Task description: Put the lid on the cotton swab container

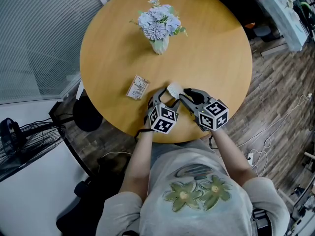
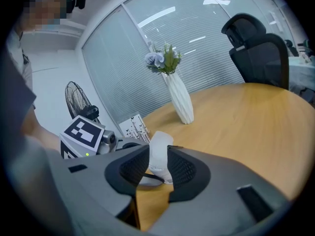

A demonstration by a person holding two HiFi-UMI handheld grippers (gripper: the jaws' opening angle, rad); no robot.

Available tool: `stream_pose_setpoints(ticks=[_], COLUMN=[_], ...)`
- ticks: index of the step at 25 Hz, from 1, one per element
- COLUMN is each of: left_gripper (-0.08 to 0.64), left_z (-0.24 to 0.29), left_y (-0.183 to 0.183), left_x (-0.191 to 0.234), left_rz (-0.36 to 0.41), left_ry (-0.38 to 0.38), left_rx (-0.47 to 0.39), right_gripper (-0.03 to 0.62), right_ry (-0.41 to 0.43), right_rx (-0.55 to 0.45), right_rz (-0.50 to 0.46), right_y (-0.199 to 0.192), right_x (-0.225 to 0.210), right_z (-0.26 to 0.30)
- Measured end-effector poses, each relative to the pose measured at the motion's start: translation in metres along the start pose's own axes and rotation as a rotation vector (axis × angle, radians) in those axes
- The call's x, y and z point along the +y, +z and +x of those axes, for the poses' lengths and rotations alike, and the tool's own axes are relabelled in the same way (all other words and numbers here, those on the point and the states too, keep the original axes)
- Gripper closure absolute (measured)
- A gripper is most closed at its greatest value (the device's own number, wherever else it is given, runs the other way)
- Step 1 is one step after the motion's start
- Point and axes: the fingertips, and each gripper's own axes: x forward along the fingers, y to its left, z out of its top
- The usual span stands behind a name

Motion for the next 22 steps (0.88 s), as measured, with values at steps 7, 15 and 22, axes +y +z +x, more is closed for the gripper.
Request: stream_pose_setpoints(ticks=[7,15,22], left_gripper=[0.253,0.253,0.255], left_z=[0.0,0.0008,0.0018], left_y=[0.0003,-0.0002,-0.0008], left_x=[-0.0011,-0.0002,0.0002], left_rz=[0.0,-0.003,-0.004], left_ry=[0.0,-0.007,-0.012], left_rx=[0.001,-0.002,-0.003], right_gripper=[0.472,0.474,0.472], right_ry=[-0.011,-0.021,-0.029], right_rx=[0.014,0.024,0.021], right_rz=[-0.026,-0.048,-0.049], right_y=[-0.0011,-0.0022,-0.0023], right_x=[0.0007,0.0023,0.0021], right_z=[-0.0003,0.0021,0.0033])
